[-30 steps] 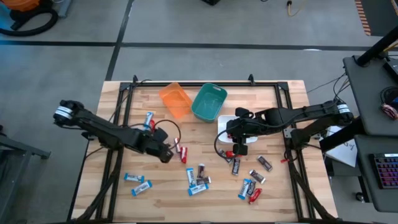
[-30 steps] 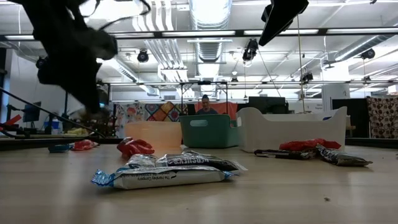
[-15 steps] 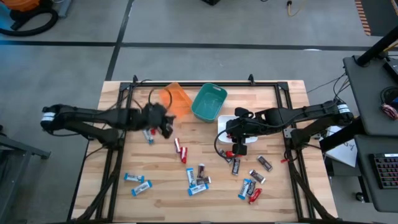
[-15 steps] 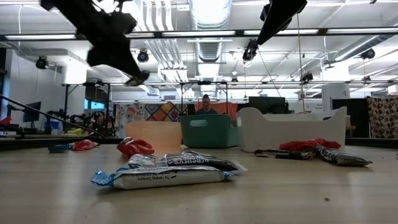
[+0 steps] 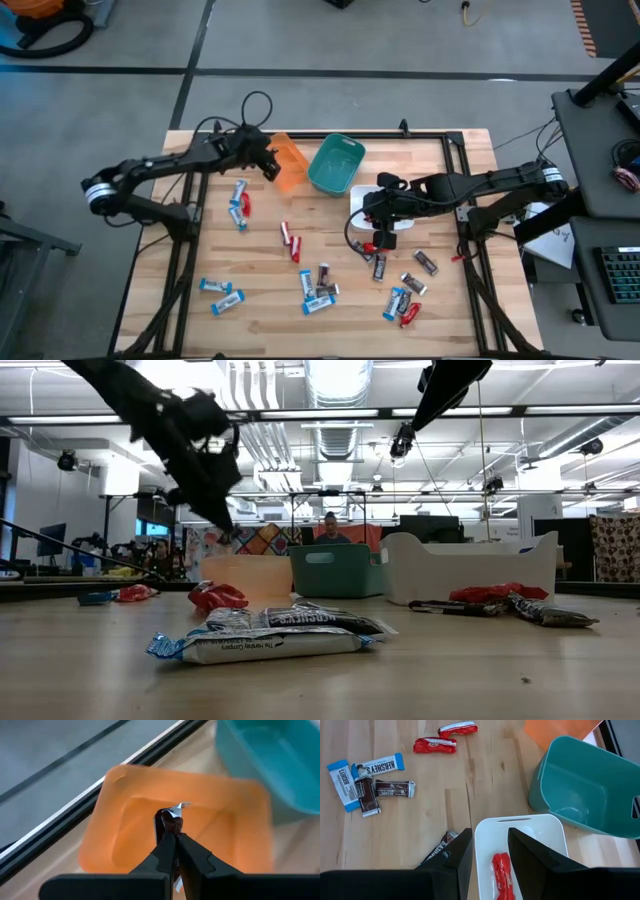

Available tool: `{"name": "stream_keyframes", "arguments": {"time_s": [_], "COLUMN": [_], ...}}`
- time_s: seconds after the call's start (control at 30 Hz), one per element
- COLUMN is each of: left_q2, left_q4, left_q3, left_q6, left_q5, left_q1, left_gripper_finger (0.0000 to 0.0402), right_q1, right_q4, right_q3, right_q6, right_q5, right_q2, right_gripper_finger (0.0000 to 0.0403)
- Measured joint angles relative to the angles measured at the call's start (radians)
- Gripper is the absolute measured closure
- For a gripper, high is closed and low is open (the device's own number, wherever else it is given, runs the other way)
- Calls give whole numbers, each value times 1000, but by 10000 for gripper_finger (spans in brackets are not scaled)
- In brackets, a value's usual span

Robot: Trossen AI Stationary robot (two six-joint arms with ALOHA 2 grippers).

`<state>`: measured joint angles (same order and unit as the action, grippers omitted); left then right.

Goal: Sort candy
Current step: Put the brown chocolate bar into the orange bin

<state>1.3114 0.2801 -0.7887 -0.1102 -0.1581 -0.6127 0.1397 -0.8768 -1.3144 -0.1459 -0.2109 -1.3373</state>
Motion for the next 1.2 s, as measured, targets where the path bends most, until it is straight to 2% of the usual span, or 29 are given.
{"name": "stream_keyframes", "arguments": {"time_s": [0.27, 0.53, 0.93, 1.03, 1.2], "left_q2": [129, 187, 183, 160, 63], "left_q4": [-14, 9, 37, 47, 62], "left_q3": [-32, -96, -117, -117, -116], "left_q6": [21, 23, 39, 38, 23], "left_q5": [13, 13, 12, 11, 11], "left_q1": [-26, -26, -25, -13, 45], "left_gripper_finger": [401, 392, 300, 288, 288], "right_q1": [0, 0, 0, 0, 8], "right_q4": [0, 0, -79, -139, -213], "right_q3": [0, 0, 0, 0, 0], "right_q6": [-19, -54, -214, -290, -433], "right_q5": [0, 0, 6, 20, 107], "right_q2": [0, 0, 0, 0, 0], "right_gripper_finger": [284, 284, 284, 284, 284]}}
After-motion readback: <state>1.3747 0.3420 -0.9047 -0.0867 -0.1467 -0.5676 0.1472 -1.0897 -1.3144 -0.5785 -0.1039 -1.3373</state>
